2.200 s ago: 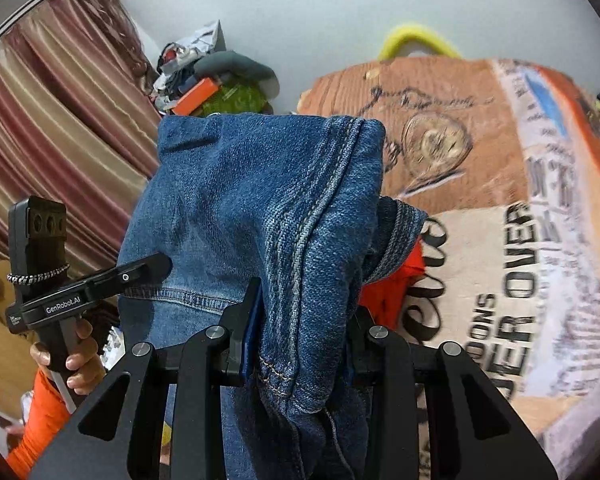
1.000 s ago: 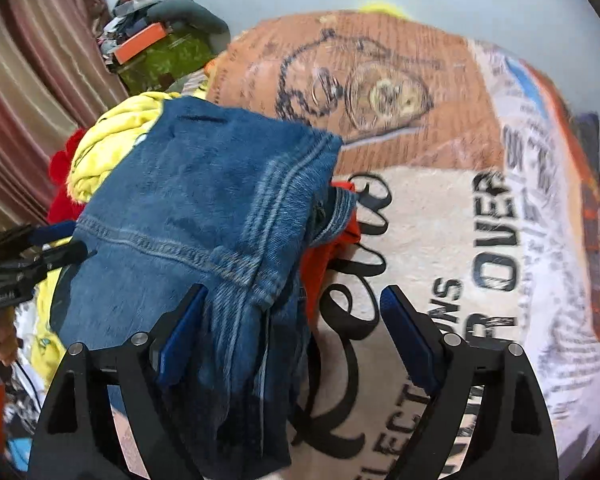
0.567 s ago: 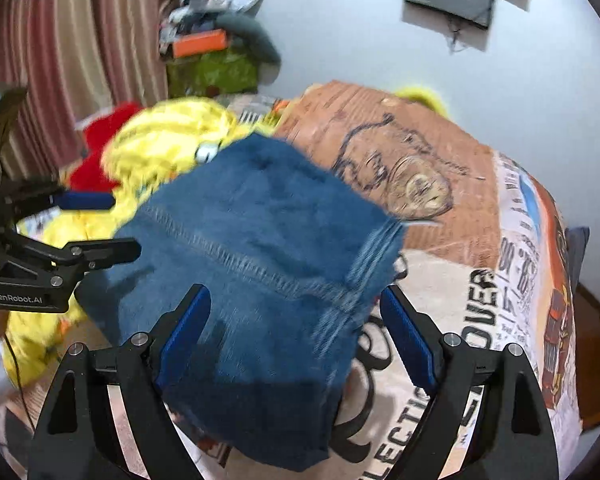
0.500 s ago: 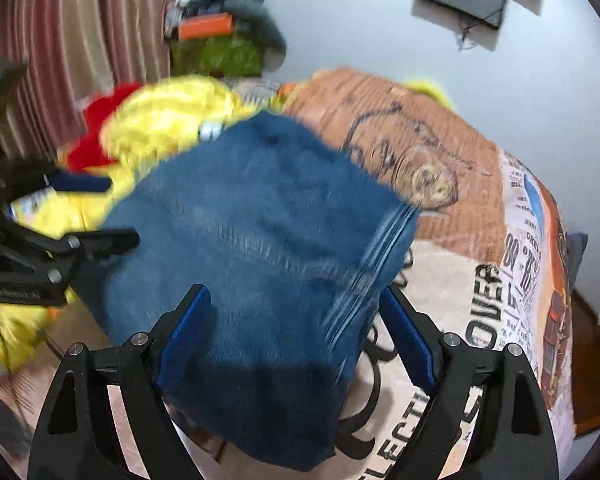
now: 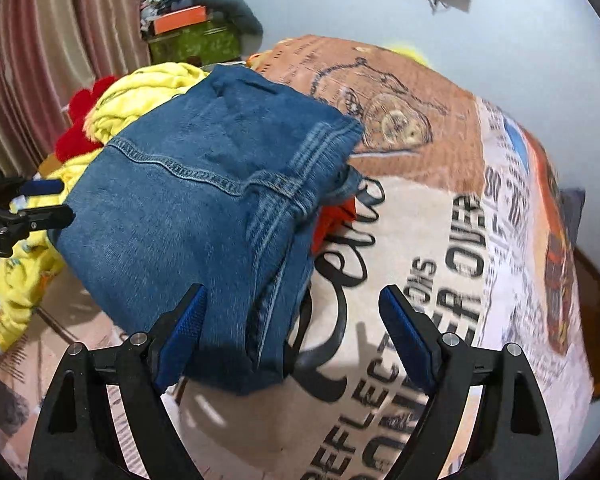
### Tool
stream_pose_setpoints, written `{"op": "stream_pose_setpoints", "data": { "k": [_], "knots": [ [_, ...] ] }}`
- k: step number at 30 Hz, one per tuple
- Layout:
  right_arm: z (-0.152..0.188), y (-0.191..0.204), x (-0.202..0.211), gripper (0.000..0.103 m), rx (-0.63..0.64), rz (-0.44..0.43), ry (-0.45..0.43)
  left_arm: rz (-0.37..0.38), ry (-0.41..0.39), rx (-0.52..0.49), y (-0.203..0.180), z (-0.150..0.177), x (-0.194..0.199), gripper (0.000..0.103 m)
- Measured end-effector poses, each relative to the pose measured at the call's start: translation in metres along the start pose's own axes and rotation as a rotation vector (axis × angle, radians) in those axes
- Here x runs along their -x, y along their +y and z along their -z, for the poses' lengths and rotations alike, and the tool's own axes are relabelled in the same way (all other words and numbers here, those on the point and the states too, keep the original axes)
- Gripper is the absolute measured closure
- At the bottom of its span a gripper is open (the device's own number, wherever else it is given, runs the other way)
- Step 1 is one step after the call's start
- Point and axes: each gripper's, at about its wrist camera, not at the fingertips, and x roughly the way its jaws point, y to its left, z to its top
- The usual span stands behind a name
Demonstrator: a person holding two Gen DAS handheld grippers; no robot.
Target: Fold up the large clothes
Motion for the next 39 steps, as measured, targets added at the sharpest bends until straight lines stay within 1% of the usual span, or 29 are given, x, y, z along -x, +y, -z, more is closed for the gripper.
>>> {"op": "stream_pose_setpoints", "data": {
  "k": [3,5,6,8,12,15,20,22,23,25,28,31,34,37,39],
  "knots": [
    [0.003,0.003,0.004,0.019,-0.020,0.013,-0.002,-0.004,0.015,0.035,0.001,0.001,0.004,0.022],
    [0.003,0.008,0.011,0.019,-0.009,0.034,-0.013,-0.039,0.014,0.032,-0.002,0.001,0.012,0.022],
    [0.003,0.010,0.015,0.019,-0.002,0.042,-0.022,-0.060,0.005,0.027,-0.004,0.000,0.017,0.022],
    [0.001,0.013,0.028,0.019,0.009,0.053,-0.048,-0.078,-0.015,0.021,-0.009,-0.002,0.030,0.022],
    [-0.006,0.022,0.070,0.019,0.006,0.050,-0.140,-0.083,-0.086,0.013,-0.026,-0.007,0.067,0.022],
    [-0.009,0.028,0.107,0.019,-0.008,0.042,-0.222,-0.101,-0.177,-0.017,-0.049,-0.011,0.108,0.022],
    [-0.007,0.037,0.177,0.019,-0.036,0.019,-0.377,-0.083,-0.339,-0.060,-0.085,-0.011,0.178,0.022],
    [-0.004,0.042,0.211,0.019,-0.047,0.005,-0.451,-0.070,-0.407,-0.079,-0.101,-0.007,0.208,0.022],
    [-0.002,0.044,0.222,0.019,-0.048,0.001,-0.476,-0.069,-0.440,-0.091,-0.109,-0.004,0.222,0.022],
    [0.004,0.050,0.254,0.019,-0.053,-0.012,-0.546,-0.079,-0.514,-0.115,-0.125,0.004,0.252,0.022],
    [0.015,0.058,0.291,0.019,-0.061,-0.031,-0.633,-0.094,-0.617,-0.139,-0.145,0.020,0.291,0.022],
    [0.026,0.068,0.319,0.019,-0.069,-0.050,-0.702,-0.110,-0.703,-0.148,-0.160,0.038,0.322,0.022],
    [0.039,0.079,0.338,0.019,-0.071,-0.046,-0.759,-0.120,-0.767,-0.151,-0.171,0.056,0.345,0.022],
    [0.051,0.088,0.349,0.019,-0.072,-0.029,-0.803,-0.133,-0.816,-0.139,-0.176,0.073,0.360,0.022],
    [0.055,0.092,0.348,0.019,-0.074,-0.018,-0.818,-0.130,-0.830,-0.129,-0.178,0.080,0.365,0.022]
  ]
}}
